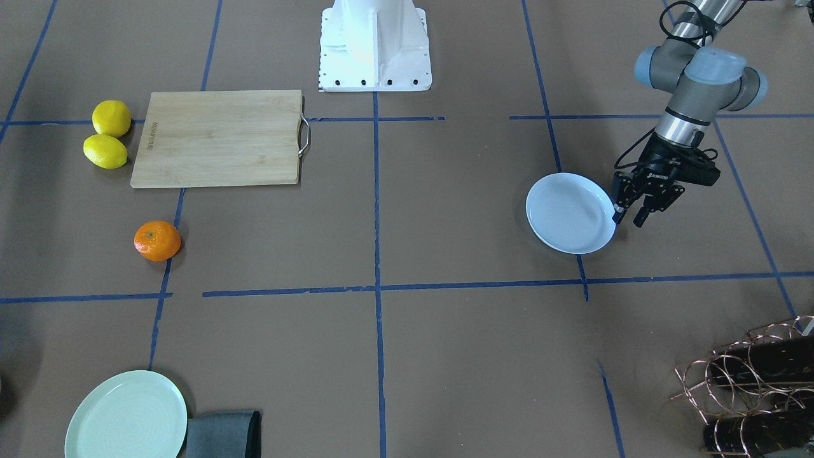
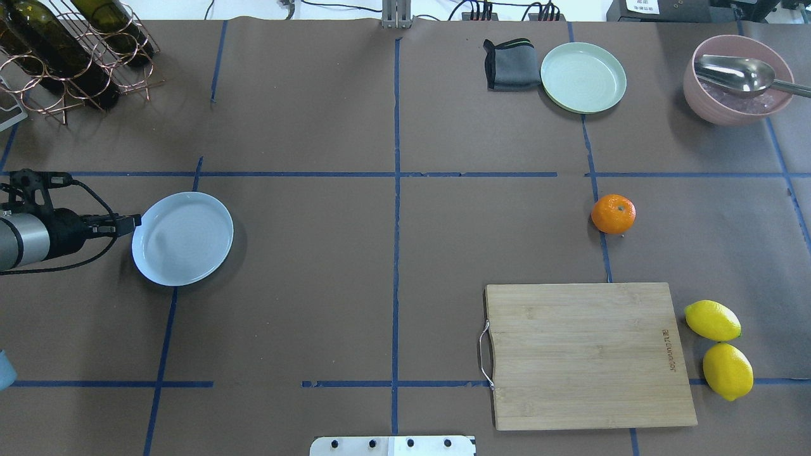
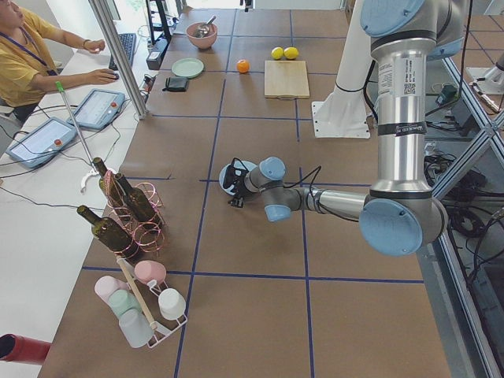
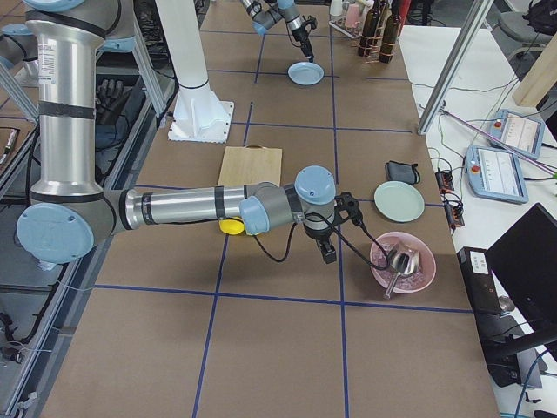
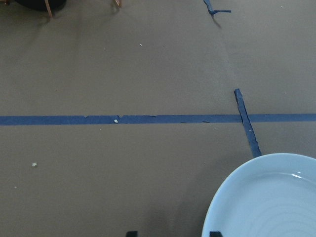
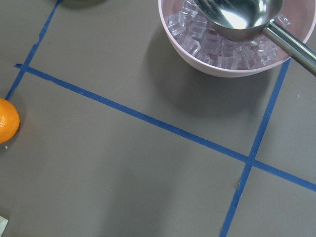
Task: Pick orange to plate
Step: 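Reach the left gripper to the edge of the light blue plate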
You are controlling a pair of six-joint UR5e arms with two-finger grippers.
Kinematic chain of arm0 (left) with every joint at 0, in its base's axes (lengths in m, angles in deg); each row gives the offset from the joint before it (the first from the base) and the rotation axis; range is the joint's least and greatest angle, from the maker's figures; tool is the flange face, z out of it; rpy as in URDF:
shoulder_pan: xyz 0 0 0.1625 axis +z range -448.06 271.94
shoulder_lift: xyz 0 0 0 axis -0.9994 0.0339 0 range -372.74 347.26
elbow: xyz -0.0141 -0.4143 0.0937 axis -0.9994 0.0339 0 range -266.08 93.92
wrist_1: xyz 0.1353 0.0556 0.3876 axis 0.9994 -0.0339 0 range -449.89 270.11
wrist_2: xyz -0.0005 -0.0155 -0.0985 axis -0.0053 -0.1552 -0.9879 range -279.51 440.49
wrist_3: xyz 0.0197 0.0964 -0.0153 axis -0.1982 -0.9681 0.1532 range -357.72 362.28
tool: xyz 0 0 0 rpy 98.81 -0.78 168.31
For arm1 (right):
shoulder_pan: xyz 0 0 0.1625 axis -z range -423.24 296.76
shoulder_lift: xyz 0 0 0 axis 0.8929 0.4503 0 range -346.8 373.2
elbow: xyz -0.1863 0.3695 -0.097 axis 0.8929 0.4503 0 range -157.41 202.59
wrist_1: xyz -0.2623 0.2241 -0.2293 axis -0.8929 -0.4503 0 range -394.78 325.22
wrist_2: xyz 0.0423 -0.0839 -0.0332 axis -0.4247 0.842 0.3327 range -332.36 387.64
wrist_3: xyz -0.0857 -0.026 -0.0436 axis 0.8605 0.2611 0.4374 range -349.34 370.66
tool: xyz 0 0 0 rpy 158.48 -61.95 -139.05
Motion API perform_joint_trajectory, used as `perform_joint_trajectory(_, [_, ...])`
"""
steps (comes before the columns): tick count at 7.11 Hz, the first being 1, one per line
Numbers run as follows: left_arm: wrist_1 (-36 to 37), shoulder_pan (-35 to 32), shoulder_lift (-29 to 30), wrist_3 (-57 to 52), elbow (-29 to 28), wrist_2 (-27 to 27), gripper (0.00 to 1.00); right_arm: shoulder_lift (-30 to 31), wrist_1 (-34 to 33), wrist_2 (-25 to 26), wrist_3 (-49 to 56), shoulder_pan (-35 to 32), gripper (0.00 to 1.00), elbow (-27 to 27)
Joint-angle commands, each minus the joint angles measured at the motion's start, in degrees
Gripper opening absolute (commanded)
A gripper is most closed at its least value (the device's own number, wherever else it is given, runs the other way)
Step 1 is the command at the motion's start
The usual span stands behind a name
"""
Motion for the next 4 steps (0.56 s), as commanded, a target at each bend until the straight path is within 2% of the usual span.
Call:
perform_joint_trajectory(1, [0.0, 0.0, 0.8, 0.0, -0.5, 0.0, 0.48, 0.1, 0.0, 0.0, 0.0, 0.1, 1.0, 0.0])
perform_joint_trajectory(3, [0.0, 0.6, 1.7, 0.0, -1.7, 0.0, 0.4, 0.1, 0.0, 0.0, 0.0, 0.1, 1.0, 0.0])
perform_joint_trajectory(4, [0.0, 1.0, 1.7, 0.0, -1.7, 0.0, 0.32, 0.1, 0.0, 0.0, 0.1, 0.0, 1.0, 0.1])
